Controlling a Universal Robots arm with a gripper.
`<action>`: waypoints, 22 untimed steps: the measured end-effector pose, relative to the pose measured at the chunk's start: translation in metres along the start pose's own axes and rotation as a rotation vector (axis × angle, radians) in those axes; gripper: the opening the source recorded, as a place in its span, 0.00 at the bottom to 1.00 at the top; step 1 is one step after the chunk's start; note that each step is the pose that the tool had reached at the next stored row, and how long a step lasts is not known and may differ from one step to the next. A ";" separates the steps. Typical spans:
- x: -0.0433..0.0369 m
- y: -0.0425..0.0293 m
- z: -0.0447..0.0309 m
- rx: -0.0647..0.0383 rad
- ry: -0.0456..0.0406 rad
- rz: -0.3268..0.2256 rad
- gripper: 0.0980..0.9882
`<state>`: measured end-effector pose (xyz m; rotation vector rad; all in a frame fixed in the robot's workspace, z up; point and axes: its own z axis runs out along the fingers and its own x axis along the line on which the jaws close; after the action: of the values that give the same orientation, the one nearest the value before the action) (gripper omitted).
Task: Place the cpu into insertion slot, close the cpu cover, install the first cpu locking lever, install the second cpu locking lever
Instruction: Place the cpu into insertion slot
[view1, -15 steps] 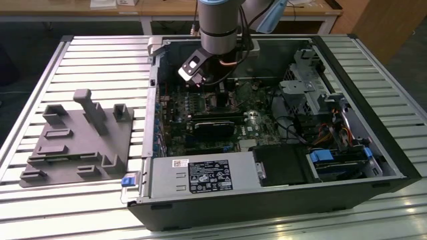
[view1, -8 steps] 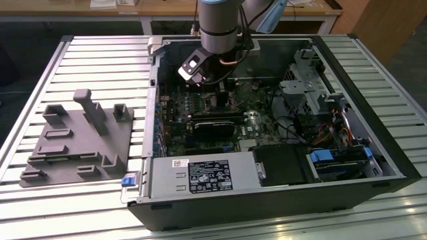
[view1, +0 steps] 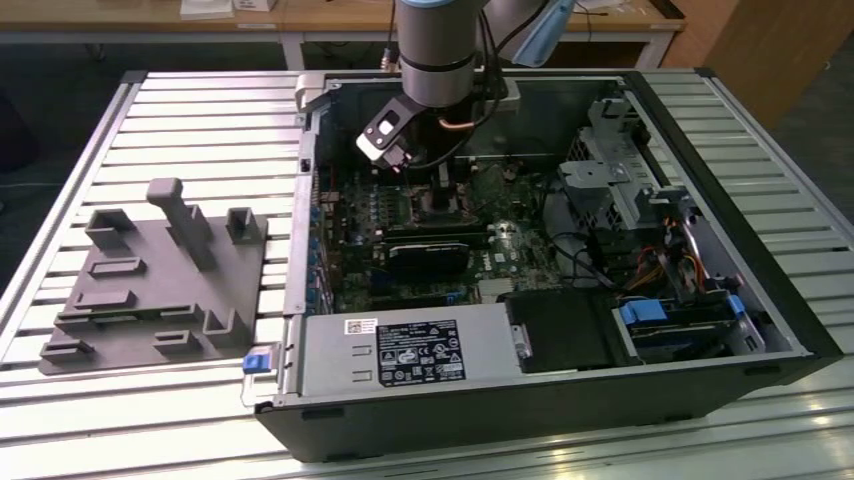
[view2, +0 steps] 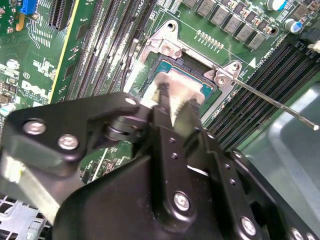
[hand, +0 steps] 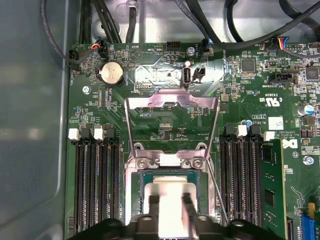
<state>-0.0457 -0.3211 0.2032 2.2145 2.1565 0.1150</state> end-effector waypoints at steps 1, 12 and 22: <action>0.0000 0.0000 0.0000 0.000 0.0000 0.000 0.22; 0.0000 0.0000 -0.0002 0.000 0.0000 0.000 0.01; 0.0003 0.0013 -0.0154 0.000 0.0000 0.000 0.01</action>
<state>-0.0457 -0.3211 0.2187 2.2145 2.1564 0.1151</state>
